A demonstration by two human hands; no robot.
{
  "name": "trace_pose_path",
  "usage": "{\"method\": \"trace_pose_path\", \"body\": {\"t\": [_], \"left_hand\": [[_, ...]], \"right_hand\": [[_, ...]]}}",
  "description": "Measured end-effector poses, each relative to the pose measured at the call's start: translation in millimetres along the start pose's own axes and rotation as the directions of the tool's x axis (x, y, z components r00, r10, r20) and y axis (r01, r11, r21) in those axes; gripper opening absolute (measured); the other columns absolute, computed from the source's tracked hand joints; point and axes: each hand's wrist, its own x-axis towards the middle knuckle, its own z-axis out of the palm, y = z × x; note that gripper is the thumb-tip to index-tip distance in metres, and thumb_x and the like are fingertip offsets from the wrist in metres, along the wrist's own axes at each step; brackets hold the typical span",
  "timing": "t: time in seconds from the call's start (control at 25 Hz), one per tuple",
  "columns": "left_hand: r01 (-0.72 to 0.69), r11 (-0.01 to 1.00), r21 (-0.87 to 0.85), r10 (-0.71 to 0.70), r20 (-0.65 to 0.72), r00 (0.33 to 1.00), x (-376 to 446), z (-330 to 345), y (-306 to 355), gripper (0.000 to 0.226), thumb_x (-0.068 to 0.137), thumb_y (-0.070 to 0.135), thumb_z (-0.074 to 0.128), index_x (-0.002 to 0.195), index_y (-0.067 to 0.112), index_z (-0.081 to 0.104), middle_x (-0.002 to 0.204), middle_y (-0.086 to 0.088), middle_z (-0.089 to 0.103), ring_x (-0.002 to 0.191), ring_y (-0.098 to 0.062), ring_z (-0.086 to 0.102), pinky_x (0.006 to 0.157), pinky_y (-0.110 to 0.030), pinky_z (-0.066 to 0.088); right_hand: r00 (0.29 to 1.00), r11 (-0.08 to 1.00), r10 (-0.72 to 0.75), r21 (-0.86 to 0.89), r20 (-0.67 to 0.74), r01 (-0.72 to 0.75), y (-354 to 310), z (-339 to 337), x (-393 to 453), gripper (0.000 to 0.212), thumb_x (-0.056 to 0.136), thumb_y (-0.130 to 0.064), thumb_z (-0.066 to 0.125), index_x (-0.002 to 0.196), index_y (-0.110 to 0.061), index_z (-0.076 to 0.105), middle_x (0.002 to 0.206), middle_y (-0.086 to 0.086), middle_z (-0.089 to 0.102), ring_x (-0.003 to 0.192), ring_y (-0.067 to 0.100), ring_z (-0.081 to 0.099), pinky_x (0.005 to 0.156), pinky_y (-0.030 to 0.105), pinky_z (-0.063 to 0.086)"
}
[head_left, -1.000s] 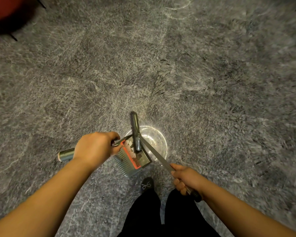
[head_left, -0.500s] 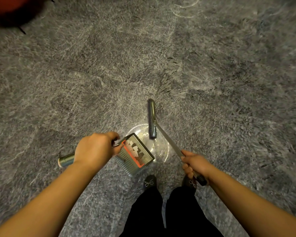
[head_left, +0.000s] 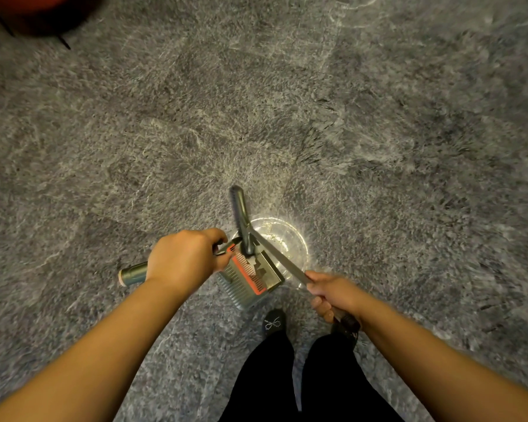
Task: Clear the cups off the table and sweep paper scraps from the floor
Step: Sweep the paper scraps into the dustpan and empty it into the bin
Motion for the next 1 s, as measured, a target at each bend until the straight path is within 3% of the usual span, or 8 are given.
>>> {"method": "trace_pose_path", "body": {"t": [0.12,0.28,0.36,0.64,0.92,1.0], "left_hand": [[-0.011,1.0,0.01,0.011,-0.001,1.0,0.6,0.2,-0.4,0.033,0.084,0.058,0.061,0.109,0.037,0.065,0.081,0.009,0.071,0.071,-0.017,0.067,0.054,-0.027,0.05],[-0.04,0.999,0.005,0.04,-0.026,0.999,-3.9,-0.6,-1.4,0.033,0.084,0.057,0.062,0.108,0.034,0.066,0.081,0.009,0.072,0.07,-0.016,0.067,0.052,-0.025,0.049],[-0.04,0.999,-0.008,0.04,-0.023,0.999,-7.9,-1.8,-3.0,0.033,0.084,0.056,0.062,0.106,0.032,0.068,0.08,0.009,0.072,0.07,-0.016,0.067,0.053,-0.026,0.049],[0.116,0.993,-0.018,-0.117,-0.069,0.991,-27.9,-17.2,-36.1,0.034,0.076,0.06,0.068,0.1,0.037,0.068,0.073,0.01,0.07,0.065,-0.019,0.066,0.043,-0.019,0.027],[0.148,0.989,0.008,-0.148,-0.014,0.989,-48.3,-8.3,-63.9,0.04,0.077,0.06,0.067,0.108,0.036,0.068,0.078,0.008,0.072,0.07,-0.018,0.067,0.048,-0.024,0.045],[0.144,0.99,0.002,-0.144,-0.026,0.989,-48.4,-5.9,-64.2,0.041,0.076,0.061,0.066,0.107,0.035,0.069,0.077,0.008,0.072,0.069,-0.019,0.067,0.048,-0.023,0.041]], "right_hand": [[1.0,1.0,-0.002,0.032,0.019,0.001,3.0,3.2,-25.9,0.029,0.102,-0.008,0.037,0.106,-0.032,0.053,0.051,0.001,0.037,0.033,0.006,0.03,0.035,0.012,0.027],[0.999,0.998,-0.037,0.046,-0.04,0.039,-6.9,-2.3,-41.6,0.047,0.101,-0.005,0.037,0.141,-0.03,0.035,0.051,0.002,0.037,0.031,0.007,0.031,0.034,0.013,0.027],[0.996,0.996,-0.059,0.067,-0.067,0.063,-13.1,-8.7,-43.8,0.051,0.101,-0.005,0.036,0.147,-0.027,0.03,0.048,0.002,0.039,0.03,0.007,0.031,0.033,0.013,0.027],[0.985,0.992,-0.094,0.066,-0.146,0.105,-22.4,-24.7,-31.8,0.054,0.101,-0.007,0.038,0.15,-0.025,0.024,0.046,0.002,0.042,0.03,0.009,0.033,0.031,0.015,0.029],[0.981,0.996,-0.081,-0.056,-0.174,0.073,-14.7,-16.7,-2.5,0.052,0.101,-0.005,0.037,0.148,-0.024,0.028,0.054,0.004,0.041,0.032,0.008,0.035,0.032,0.016,0.031],[0.987,0.994,-0.058,-0.105,-0.151,0.042,-8.6,-7.5,6.0,0.051,0.101,-0.004,0.035,0.147,-0.023,0.03,0.054,0.003,0.041,0.034,0.007,0.035,0.033,0.016,0.03]]}}
